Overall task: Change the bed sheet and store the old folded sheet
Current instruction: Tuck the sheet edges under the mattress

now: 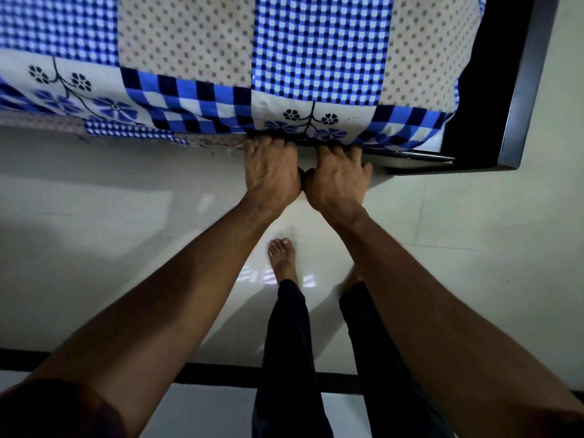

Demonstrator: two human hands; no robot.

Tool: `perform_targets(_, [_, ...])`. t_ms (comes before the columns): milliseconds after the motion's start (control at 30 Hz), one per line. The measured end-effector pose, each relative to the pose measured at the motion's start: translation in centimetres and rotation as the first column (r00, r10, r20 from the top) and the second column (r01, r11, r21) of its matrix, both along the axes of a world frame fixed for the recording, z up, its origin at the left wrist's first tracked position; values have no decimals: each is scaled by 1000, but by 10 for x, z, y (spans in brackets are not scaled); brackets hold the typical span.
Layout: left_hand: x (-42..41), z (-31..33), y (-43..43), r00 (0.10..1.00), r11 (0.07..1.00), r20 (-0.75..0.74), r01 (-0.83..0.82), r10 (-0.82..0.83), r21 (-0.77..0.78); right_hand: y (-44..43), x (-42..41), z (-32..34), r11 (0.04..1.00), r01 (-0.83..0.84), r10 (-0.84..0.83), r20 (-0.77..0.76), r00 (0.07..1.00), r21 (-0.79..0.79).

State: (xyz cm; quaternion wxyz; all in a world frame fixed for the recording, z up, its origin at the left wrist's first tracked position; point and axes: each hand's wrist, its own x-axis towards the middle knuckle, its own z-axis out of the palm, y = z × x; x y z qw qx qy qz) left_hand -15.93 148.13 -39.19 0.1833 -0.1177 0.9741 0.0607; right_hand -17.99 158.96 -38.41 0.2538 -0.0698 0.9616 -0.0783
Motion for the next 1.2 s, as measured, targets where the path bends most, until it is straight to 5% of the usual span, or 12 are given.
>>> perform_targets(267, [9,-12,-30,994,961,-1,102,-105,257,-9,19,-4,993,-94,81,-177,981,-69])
perform_targets(467, [14,1,-54,990,890,-124,112,-63,442,-27,27,-21,997,-77,77,-1,997,-12])
perform_targets(567, [27,3,-61,975,894,-210,152,-67,421,-39,19,-16,998,-56,55,30,998,19])
perform_targets(767, [35,-12,-56,975,947,-69,221,-211,232,-55,-3,1,997,1,-7,79,997,73])
perform_targets(933, [14,-15,-45,986,979,22,163,-167,121,-45,9,6,998,-5,9,77,997,-55])
perform_targets(1033, [5,-11,-53,994,962,2,101,-105,255,-35,22,3,993,-75,74,-13,997,-87])
perform_targets(1200, [29,-4,-78,977,837,-213,106,13,537,-44,23,-7,996,-85,83,76,994,25])
